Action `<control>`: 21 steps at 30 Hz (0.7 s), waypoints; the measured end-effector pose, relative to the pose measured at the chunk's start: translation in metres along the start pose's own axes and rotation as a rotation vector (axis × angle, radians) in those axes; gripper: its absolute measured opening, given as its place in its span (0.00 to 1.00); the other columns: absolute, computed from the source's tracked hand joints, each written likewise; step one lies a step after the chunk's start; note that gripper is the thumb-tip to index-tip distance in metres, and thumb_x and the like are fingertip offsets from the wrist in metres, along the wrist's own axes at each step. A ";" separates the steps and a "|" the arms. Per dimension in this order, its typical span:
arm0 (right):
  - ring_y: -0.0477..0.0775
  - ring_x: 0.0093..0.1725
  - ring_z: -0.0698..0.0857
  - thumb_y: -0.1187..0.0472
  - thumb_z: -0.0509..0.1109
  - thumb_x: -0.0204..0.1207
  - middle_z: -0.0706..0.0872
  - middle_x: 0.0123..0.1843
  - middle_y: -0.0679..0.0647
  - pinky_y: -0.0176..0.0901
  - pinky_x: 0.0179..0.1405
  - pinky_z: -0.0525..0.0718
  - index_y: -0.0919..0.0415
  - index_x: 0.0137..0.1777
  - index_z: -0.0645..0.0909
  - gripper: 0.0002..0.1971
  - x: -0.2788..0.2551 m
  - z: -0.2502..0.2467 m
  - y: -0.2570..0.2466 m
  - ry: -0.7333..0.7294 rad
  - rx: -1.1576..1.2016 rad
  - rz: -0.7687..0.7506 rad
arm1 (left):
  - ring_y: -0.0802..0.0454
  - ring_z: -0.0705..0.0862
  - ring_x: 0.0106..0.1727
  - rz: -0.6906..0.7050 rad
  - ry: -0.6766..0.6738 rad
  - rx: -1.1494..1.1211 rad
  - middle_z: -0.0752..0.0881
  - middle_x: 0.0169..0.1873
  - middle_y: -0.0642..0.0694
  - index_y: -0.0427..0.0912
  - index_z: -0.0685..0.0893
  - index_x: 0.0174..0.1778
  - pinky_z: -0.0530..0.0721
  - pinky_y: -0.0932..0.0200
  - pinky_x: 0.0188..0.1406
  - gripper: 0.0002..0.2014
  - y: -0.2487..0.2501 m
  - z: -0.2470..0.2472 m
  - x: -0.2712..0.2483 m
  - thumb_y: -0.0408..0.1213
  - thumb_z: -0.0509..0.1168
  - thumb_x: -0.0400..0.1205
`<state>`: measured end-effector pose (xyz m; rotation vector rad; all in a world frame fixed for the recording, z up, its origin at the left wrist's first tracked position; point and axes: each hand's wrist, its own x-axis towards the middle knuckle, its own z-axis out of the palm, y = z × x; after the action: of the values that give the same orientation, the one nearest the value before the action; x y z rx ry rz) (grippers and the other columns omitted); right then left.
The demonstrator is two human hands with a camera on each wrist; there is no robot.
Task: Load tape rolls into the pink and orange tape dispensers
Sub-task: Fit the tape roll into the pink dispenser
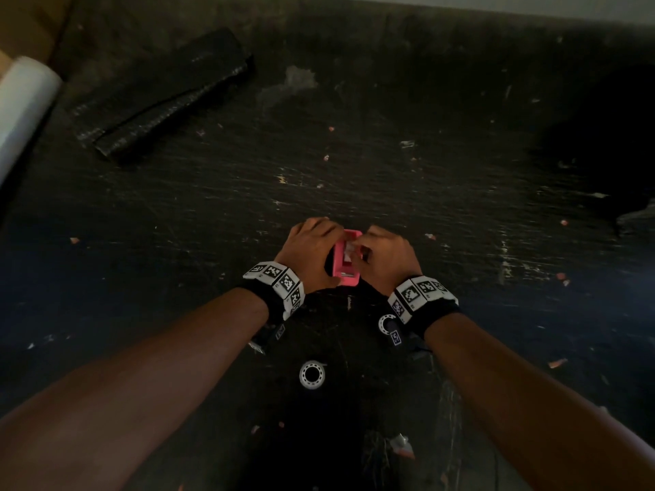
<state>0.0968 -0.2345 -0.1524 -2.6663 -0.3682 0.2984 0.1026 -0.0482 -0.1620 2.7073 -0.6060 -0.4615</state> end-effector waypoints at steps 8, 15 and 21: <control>0.60 0.43 0.88 0.50 0.78 0.71 0.87 0.50 0.56 0.51 0.43 0.85 0.57 0.54 0.87 0.15 -0.004 0.004 -0.007 0.043 -0.084 -0.006 | 0.43 0.70 0.80 0.003 0.001 -0.005 0.76 0.78 0.46 0.45 0.74 0.78 0.68 0.40 0.78 0.48 0.000 0.001 0.000 0.67 0.77 0.65; 0.60 0.45 0.88 0.55 0.75 0.77 0.87 0.53 0.56 0.52 0.43 0.87 0.58 0.56 0.88 0.11 -0.004 0.003 -0.008 0.040 -0.021 0.007 | 0.43 0.70 0.80 0.000 0.001 0.012 0.76 0.78 0.46 0.45 0.74 0.79 0.69 0.40 0.77 0.48 0.000 0.000 0.001 0.63 0.80 0.65; 0.59 0.41 0.88 0.60 0.74 0.77 0.87 0.49 0.55 0.47 0.37 0.83 0.56 0.50 0.88 0.04 -0.006 0.003 -0.008 0.091 0.010 -0.030 | 0.43 0.72 0.78 0.006 0.016 0.004 0.77 0.77 0.46 0.45 0.75 0.78 0.70 0.40 0.76 0.47 0.000 0.001 0.000 0.64 0.79 0.65</control>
<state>0.0887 -0.2279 -0.1501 -2.6513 -0.3772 0.1678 0.1020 -0.0480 -0.1631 2.7094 -0.6118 -0.4370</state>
